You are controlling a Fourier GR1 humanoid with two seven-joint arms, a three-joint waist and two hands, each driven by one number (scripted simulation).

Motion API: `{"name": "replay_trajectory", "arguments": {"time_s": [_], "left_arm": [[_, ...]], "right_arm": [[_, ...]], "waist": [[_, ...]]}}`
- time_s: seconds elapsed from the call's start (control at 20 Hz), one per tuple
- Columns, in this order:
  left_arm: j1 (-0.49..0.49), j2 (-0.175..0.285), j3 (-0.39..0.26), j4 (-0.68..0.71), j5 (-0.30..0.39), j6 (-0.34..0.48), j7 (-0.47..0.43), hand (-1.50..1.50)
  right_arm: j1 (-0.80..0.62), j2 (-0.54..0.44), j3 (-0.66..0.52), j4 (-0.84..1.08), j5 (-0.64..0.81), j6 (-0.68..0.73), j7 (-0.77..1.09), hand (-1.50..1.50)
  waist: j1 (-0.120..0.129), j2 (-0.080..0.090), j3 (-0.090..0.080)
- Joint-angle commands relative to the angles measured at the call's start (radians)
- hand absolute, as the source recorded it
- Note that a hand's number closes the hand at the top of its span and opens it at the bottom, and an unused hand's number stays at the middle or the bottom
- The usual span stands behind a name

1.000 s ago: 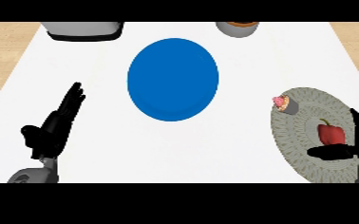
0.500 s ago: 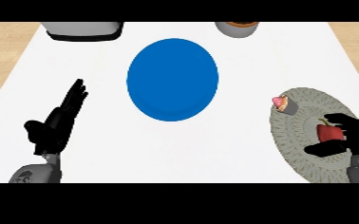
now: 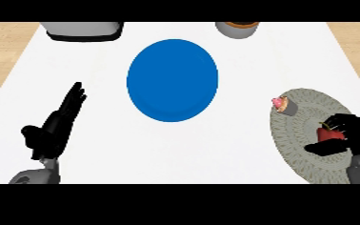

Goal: Pick the bell pepper from the placemat and place it in the plate

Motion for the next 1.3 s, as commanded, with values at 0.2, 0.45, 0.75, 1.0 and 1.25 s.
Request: {"name": "replay_trajectory", "arguments": {"time_s": [0.2,0.45,0.75,1.0,1.25], "left_arm": [[-0.034,-0.021,-0.018,0.034,-0.006,-0.011,-0.015,0.00],[-0.047,-0.024,-0.011,0.018,-0.019,0.020,0.025,0.00],[0.031,0.008,0.027,-0.021,0.026,-0.039,0.010,0.00],[-0.031,-0.009,0.028,0.023,-0.014,0.006,0.007,0.00],[-0.002,-0.045,-0.011,-0.015,-0.042,0.021,0.008,0.00]], "right_arm": [[-0.146,-0.097,0.186,0.011,0.085,0.119,-0.354,1.50],[-0.221,-0.099,0.204,0.058,0.064,0.101,-0.600,1.50],[-0.248,-0.131,0.158,-0.121,0.001,0.202,-0.595,1.50],[-0.189,-0.105,0.091,-0.234,-0.037,0.127,-0.641,1.50],[-0.328,-0.087,0.069,-0.315,-0.034,0.151,-0.539,1.50]], "waist": [[0.039,0.019,0.012],[0.016,0.011,0.013],[-0.001,0.003,0.011],[-0.005,0.004,0.012],[0.004,0.006,0.011]]}}
